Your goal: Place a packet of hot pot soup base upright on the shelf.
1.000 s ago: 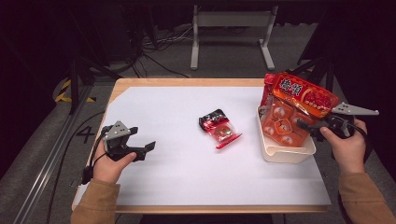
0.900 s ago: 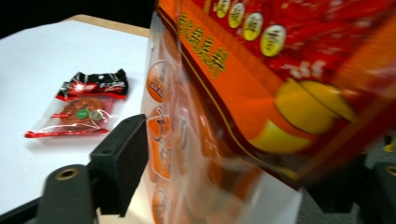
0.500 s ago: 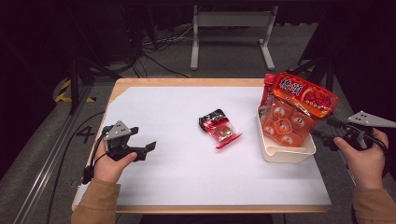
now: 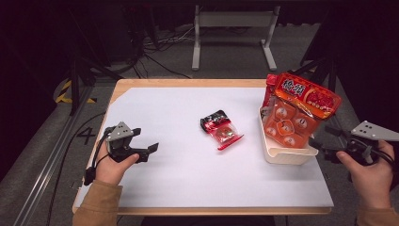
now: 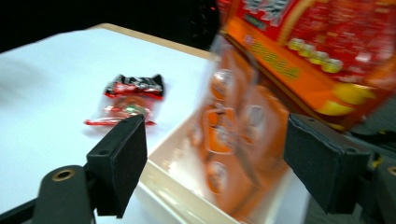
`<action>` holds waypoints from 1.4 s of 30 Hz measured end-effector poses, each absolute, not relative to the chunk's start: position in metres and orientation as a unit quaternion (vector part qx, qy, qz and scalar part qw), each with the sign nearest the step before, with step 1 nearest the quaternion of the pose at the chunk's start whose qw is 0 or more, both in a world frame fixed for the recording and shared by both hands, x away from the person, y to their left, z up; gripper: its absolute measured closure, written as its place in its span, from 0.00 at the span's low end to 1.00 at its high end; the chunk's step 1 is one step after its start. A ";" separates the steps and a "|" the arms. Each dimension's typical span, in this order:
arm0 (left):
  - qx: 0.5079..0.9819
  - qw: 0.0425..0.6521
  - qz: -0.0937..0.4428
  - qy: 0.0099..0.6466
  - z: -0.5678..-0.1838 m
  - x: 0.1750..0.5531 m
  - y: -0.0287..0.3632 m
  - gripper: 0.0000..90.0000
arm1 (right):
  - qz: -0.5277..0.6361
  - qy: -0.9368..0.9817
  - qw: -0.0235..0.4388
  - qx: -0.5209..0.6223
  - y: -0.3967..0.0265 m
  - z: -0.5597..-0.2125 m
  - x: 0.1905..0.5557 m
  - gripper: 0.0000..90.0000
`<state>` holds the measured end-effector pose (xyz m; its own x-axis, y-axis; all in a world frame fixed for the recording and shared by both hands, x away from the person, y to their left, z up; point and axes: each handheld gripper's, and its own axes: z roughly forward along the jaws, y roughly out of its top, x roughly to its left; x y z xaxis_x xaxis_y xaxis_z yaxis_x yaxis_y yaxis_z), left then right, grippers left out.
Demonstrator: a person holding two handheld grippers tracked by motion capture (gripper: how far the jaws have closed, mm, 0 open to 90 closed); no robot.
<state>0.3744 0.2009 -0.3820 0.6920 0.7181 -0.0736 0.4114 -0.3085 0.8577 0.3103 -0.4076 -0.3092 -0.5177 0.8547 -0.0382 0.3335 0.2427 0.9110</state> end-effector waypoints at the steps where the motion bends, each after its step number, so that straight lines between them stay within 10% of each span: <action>1: 0.792 0.467 0.164 0.356 -0.382 0.374 0.201 0.13 | 0.469 0.739 0.278 0.396 -0.402 -0.311 0.309 0.25; 42: 0.762 0.513 0.139 0.369 -0.383 0.402 0.159 0.16 | 0.532 0.768 0.220 0.280 -0.327 -0.347 0.294 0.24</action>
